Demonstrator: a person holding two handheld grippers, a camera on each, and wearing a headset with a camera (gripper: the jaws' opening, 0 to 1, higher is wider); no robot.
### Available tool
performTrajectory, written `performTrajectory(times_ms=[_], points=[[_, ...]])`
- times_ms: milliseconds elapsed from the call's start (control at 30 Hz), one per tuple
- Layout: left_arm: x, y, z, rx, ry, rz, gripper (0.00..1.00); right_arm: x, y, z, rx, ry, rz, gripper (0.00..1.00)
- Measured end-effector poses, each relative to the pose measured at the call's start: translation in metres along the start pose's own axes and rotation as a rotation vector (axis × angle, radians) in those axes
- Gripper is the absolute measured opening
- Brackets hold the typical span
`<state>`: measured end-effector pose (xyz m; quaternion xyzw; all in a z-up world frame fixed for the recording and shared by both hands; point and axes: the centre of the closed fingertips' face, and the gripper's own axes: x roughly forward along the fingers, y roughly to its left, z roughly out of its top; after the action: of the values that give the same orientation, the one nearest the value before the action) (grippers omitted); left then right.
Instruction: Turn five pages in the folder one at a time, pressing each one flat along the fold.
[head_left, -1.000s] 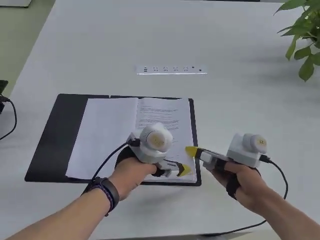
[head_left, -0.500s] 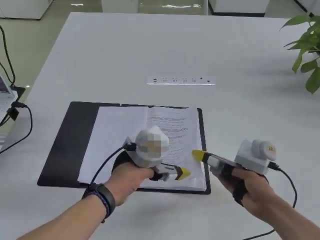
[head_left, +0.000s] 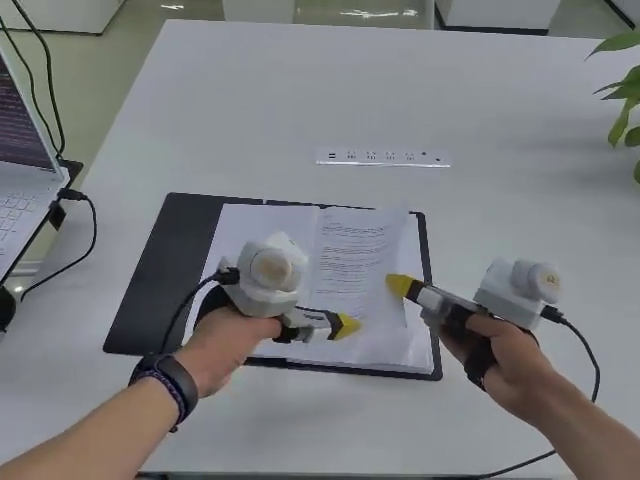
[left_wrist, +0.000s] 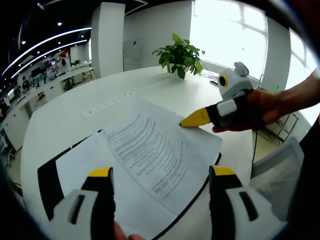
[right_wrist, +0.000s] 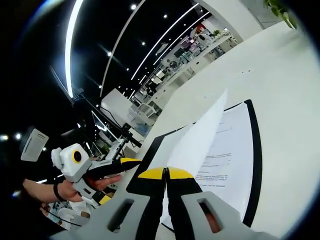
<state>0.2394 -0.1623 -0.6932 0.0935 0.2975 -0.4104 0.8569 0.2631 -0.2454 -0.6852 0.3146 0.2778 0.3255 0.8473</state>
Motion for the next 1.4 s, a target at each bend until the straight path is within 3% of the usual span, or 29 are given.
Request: performTrajectory(times_ms=[300,700,967,1400], points=[[-0.031,0.029,-0.015,-0.015,-0.001,0.05,0.77,0.028,0.026,0.006,-0.038,0.006,0.052,0.0],[-0.074,0.064,-0.038,-0.053,-0.008,0.131,0.77,0.067,0.061,-0.005,-0.059,0.046,0.123,0.0],[-0.097,0.077,-0.052,-0.075,-0.007,0.167,0.77,0.09,0.082,-0.013,-0.078,0.082,0.162,0.0],[-0.122,0.09,-0.06,-0.095,-0.035,0.207,0.77,0.119,0.103,-0.042,-0.091,0.159,0.2,0.0]])
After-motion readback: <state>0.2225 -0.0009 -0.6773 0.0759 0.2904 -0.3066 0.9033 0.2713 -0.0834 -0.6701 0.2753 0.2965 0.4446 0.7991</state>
